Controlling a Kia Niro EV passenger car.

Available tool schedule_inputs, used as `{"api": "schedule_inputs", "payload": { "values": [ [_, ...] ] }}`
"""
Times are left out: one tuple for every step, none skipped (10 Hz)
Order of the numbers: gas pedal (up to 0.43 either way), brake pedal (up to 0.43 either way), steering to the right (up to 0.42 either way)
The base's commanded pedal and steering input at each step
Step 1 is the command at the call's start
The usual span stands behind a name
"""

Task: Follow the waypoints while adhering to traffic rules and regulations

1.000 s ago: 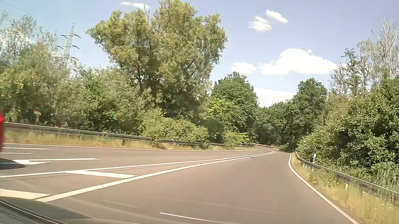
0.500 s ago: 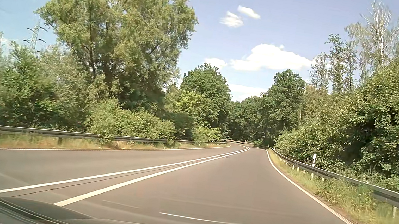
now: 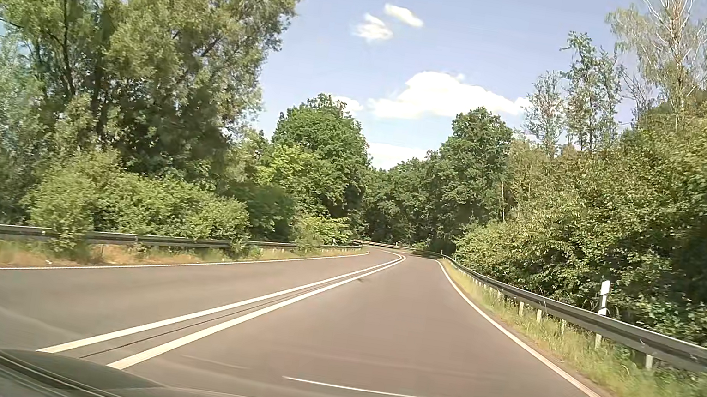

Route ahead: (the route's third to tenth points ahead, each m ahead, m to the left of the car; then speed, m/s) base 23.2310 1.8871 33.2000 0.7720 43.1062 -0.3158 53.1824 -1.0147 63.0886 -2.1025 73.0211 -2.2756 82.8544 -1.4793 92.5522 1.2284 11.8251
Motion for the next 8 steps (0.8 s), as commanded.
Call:
{"api": "schedule_inputs", "payload": {
  "values": [
    [0.35,0.03,0.048],
    [0.35,0.03,0.043],
    [0.35,0.037,0.039],
    [0.35,0.03,0.036],
    [0.35,0.03,0.031],
    [0.35,0.03,0.026],
    [0.35,0.03,0.022],
    [0.35,0.03,0.018]
  ]
}}
